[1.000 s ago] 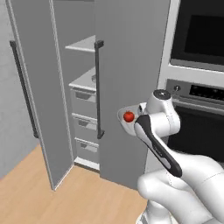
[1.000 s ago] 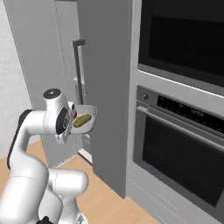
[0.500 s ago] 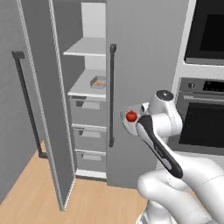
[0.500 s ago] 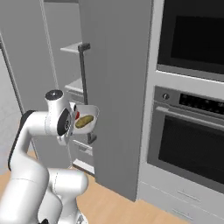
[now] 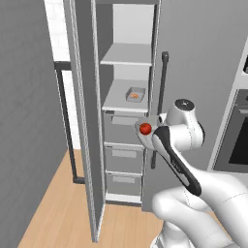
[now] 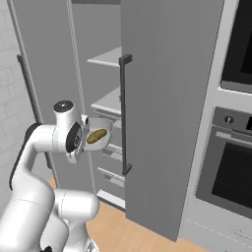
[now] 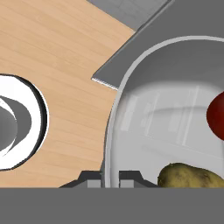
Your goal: Take the meat container that has the shrimp and place it on the second highest rack of the freezer. Then take the vegetable container that has the tomato and potato and place it on the highest rack of the freezer.
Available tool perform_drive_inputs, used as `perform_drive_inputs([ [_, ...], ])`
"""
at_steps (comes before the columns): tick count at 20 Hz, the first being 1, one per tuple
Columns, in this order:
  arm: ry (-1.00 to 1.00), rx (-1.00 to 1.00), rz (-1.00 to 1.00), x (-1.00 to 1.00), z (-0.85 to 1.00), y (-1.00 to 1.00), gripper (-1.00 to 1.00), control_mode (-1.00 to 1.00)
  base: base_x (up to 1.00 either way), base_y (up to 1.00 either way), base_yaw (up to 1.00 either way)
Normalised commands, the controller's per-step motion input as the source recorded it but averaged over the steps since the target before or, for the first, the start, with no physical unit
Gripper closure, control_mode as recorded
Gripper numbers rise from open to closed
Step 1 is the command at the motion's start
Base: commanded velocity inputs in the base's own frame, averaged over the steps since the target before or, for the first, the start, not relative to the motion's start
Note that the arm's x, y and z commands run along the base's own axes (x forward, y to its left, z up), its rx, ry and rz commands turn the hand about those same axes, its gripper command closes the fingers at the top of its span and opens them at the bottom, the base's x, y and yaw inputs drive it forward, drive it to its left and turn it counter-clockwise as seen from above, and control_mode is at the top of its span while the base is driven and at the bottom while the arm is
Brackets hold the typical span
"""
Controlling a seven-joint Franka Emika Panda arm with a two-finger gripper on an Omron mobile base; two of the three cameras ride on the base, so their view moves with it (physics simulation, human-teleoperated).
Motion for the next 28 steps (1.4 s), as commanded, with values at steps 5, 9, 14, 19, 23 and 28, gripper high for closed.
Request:
perform_drive_inputs([
  [5, 0.0, 0.0, 0.0, 0.0, 0.0, 0.0, 1.0, 1.0, 0.64, 0.14, 0.0],
  [9, 0.0, 0.0, 0.0, 0.0, 0.0, 0.0, 1.0, 1.0, 0.12, 0.49, 0.0],
  [14, 0.0, 0.0, 0.0, 0.0, 0.0, 0.0, 1.0, 1.0, 0.51, 0.33, 0.0],
  [19, 0.0, 0.0, 0.0, 0.0, 0.0, 0.0, 1.0, 1.0, 0.63, 0.34, 0.0],
  [23, 0.0, 0.0, 0.0, 0.0, 0.0, 0.0, 1.0, 1.0, 0.64, 0.24, -0.05],
  [28, 0.0, 0.0, 0.0, 0.0, 0.0, 0.0, 1.0, 1.0, 0.46, -0.12, -0.11],
])
